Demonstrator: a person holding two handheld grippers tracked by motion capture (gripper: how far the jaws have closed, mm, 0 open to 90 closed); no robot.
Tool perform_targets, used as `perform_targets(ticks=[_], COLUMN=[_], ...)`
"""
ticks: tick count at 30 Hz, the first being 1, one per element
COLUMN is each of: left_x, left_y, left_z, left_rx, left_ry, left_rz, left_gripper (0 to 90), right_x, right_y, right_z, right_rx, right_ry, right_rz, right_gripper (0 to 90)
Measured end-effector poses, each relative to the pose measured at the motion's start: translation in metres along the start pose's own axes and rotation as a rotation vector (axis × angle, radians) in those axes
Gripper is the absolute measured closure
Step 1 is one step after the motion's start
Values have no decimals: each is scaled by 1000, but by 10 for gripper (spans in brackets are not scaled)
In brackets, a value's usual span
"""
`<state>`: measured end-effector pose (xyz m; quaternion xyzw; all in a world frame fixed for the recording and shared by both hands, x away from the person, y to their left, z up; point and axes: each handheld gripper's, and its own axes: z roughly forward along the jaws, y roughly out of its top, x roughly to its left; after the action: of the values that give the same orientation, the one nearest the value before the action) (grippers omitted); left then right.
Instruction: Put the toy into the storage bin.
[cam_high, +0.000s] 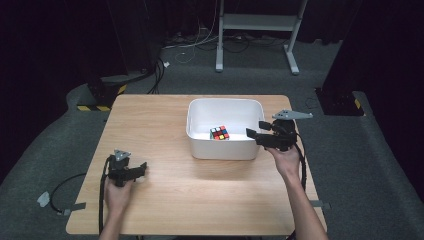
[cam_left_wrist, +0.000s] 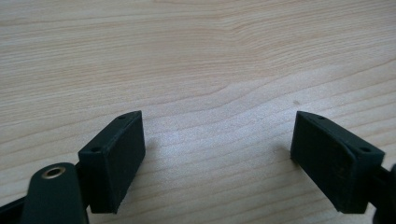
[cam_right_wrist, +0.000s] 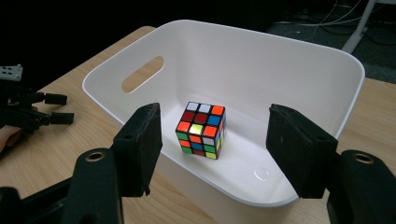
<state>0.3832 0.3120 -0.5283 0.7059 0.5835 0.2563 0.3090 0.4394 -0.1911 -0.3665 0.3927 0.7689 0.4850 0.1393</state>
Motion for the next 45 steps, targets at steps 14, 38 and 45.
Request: perform_targets(ticks=[14,38,45], left_x=[0,0,0], left_y=[0,0,0], left_z=[0,0,0], left_rx=[1,1,1], left_ry=[1,1,1], left_rz=[-1,-1,-1], left_gripper=[179,179,179], right_x=[-3,0,2], right_y=[-12,-35,-40], right_z=[-11,-25,-28], right_rx=[-26,-62,-60], right_ry=[-1,-20,-27], right_rz=[18,23,15], right_gripper=[360,356,356])
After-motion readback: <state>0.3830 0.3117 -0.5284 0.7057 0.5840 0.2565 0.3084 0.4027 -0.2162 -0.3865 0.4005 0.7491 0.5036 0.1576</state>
